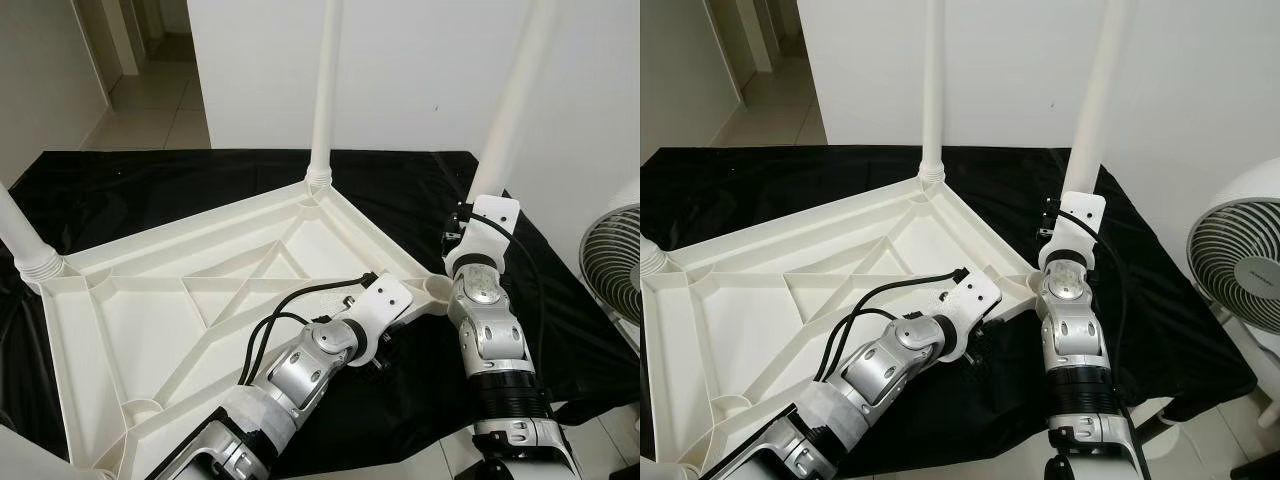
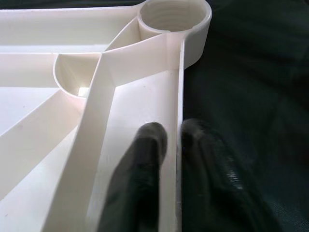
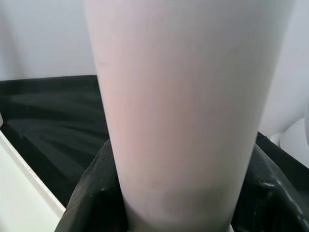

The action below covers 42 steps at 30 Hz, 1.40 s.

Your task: Building children table

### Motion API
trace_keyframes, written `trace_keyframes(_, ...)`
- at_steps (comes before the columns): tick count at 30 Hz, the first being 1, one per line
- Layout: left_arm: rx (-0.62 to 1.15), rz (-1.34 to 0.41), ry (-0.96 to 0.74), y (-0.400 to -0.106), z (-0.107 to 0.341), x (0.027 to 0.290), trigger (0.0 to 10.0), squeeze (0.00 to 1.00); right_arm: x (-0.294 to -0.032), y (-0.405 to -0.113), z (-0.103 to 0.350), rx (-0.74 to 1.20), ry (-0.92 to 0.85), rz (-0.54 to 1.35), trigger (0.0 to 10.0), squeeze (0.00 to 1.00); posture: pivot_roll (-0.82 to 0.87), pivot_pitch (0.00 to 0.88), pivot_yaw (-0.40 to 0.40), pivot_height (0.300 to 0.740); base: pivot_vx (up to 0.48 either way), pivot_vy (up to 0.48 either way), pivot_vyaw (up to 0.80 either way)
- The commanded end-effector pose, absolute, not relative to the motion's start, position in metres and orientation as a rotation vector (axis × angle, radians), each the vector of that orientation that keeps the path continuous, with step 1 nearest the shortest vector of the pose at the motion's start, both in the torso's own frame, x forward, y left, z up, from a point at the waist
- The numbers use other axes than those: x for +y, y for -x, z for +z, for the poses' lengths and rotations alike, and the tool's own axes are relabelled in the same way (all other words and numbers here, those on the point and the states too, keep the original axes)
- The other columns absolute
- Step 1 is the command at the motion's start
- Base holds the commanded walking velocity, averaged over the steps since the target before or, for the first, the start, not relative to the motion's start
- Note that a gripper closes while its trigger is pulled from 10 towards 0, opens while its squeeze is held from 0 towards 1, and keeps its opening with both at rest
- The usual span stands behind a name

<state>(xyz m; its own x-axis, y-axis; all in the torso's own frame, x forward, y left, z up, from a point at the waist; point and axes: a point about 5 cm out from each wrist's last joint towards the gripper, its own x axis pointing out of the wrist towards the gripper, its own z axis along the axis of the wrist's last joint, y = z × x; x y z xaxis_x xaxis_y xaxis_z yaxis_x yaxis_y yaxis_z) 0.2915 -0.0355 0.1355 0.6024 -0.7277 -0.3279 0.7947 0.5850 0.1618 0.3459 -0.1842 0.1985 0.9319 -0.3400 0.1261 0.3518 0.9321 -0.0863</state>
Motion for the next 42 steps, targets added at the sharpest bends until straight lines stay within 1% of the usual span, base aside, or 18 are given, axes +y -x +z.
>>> trace_keyframes(1, 0.236, -0.903, -0.325, -0.292, 0.138, -0.034, 0.0, 0.00, -0.184, -0.345, 0.203, -0.125, 0.105, -0.365, 10.0, 0.00, 0.00, 0.053, 0.001, 0.740, 0.000, 0.000, 0.00)
trace_keyframes(7, 0.238, -0.909, -0.333, -0.292, 0.137, -0.032, 0.0, 0.00, -0.184, -0.346, 0.203, -0.125, 0.106, -0.367, 10.0, 0.00, 0.00, 0.055, 0.002, 0.740, 0.000, 0.000, 0.00)
trace_keyframes(14, 0.241, -0.929, -0.363, -0.288, 0.134, -0.022, 0.0, 0.00, -0.184, -0.346, 0.204, -0.125, 0.107, -0.368, 10.0, 0.00, 0.01, 0.056, 0.002, 0.740, 0.000, 0.000, 0.00)
trace_keyframes(16, 0.233, -0.957, -0.397, -0.283, 0.135, -0.004, 0.0, 0.00, -0.184, -0.347, 0.204, -0.126, 0.107, -0.370, 10.0, 0.00, 0.01, 0.059, 0.008, 0.740, 0.000, 0.000, 0.00)
trace_keyframes(17, 0.233, -0.957, -0.397, -0.283, 0.135, -0.004, 0.0, 0.00, -0.184, -0.347, 0.204, -0.126, 0.107, -0.370, 10.0, 0.00, 0.01, 0.059, 0.008, 0.740, 0.000, 0.000, 0.00)
trace_keyframes(18, 0.234, -0.968, -0.411, -0.280, 0.136, 0.006, 0.0, 0.00, -0.184, -0.347, 0.205, -0.127, 0.108, -0.371, 10.0, 0.00, 0.01, 0.059, 0.008, 0.740, 0.000, 0.000, 0.00)
trace_keyframes(19, 0.234, -0.968, -0.411, -0.280, 0.136, 0.006, 0.0, 0.00, -0.184, -0.347, 0.205, -0.127, 0.108, -0.371, 10.0, 0.00, 0.01, 0.059, 0.008, 0.740, 0.000, 0.000, 0.00)
trace_keyframes(20, 0.237, -0.980, -0.432, -0.276, 0.136, 0.020, 0.0, 0.00, -0.184, -0.347, 0.205, -0.128, 0.109, -0.372, 10.0, 0.00, 0.01, 0.060, 0.010, 0.740, 0.000, 0.000, 0.00)
trace_keyframes(23, 0.260, -1.014, -0.477, -0.265, 0.136, 0.050, 0.0, 0.00, -0.184, -0.347, 0.205, -0.130, 0.111, -0.372, 10.0, 0.00, 0.02, 0.061, 0.010, 0.740, 0.000, 0.000, 0.00)
trace_keyframes(28, 0.269, -1.019, -0.485, -0.259, 0.138, 0.060, 0.0, 0.00, -0.183, -0.348, 0.205, -0.129, 0.112, -0.370, 10.0, 0.00, 0.03, 0.062, 0.006, 0.740, 0.000, 0.000, 0.00)
trace_keyframes(29, 0.258, -1.029, -0.478, -0.258, 0.140, 0.056, 2.1, 0.00, -0.182, -0.349, 0.205, -0.128, 0.112, -0.364, 10.0, 0.00, 0.03, 0.058, -0.001, 0.740, 0.000, 0.000, 0.00)
trace_keyframes(31, 0.250, -1.038, -0.475, -0.257, 0.142, 0.052, 2.1, 0.00, -0.180, -0.349, 0.205, -0.128, 0.111, -0.359, 10.0, 0.00, 0.03, 0.058, -0.001, 0.740, 0.000, 0.000, 0.00)
trace_keyframes(32, 0.242, -1.046, -0.461, -0.257, 0.144, 0.046, 10.0, 0.00, -0.178, -0.350, 0.205, -0.127, 0.112, -0.350, 10.0, 0.00, 0.03, 0.056, -0.006, 0.740, 0.000, 0.000, 0.00)
trace_keyframes(33, 0.242, -1.046, -0.461, -0.257, 0.144, 0.046, 10.0, 0.00, -0.178, -0.350, 0.205, -0.127, 0.112, -0.350, 10.0, 0.00, 0.03, 0.056, -0.006, 0.740, 0.000, 0.000, 0.00)
trace_keyframes(36, 0.211, -1.071, -0.420, -0.256, 0.152, 0.033, 10.0, 0.00, -0.173, -0.351, 0.205, -0.130, 0.113, -0.332, 10.0, 0.00, 0.03, 0.051, -0.009, 0.740, 0.000, 0.000, 0.00)
trace_keyframes(37, 0.192, -1.093, -0.384, -0.255, 0.156, 0.029, 10.0, 1.00, -0.173, -0.351, 0.205, -0.131, 0.114, -0.326, 10.0, 0.00, 0.03, 0.047, -0.013, 0.740, 0.000, 0.000, 0.00)
trace_keyframes(39, 0.159, -1.133, -0.343, -0.252, 0.163, 0.025, 10.0, 1.00, -0.172, -0.352, 0.205, -0.131, 0.117, -0.318, 10.0, 0.00, 0.03, 0.042, -0.018, 0.740, 0.000, 0.000, 0.00)
trace_keyframes(42, 0.087, -1.177, -0.336, -0.250, 0.172, 0.021, 10.0, 1.00, -0.171, -0.352, 0.203, -0.124, 0.123, -0.295, 10.0, 0.00, 0.03, 0.041, -0.019, 0.740, 0.000, 0.000, 0.00)
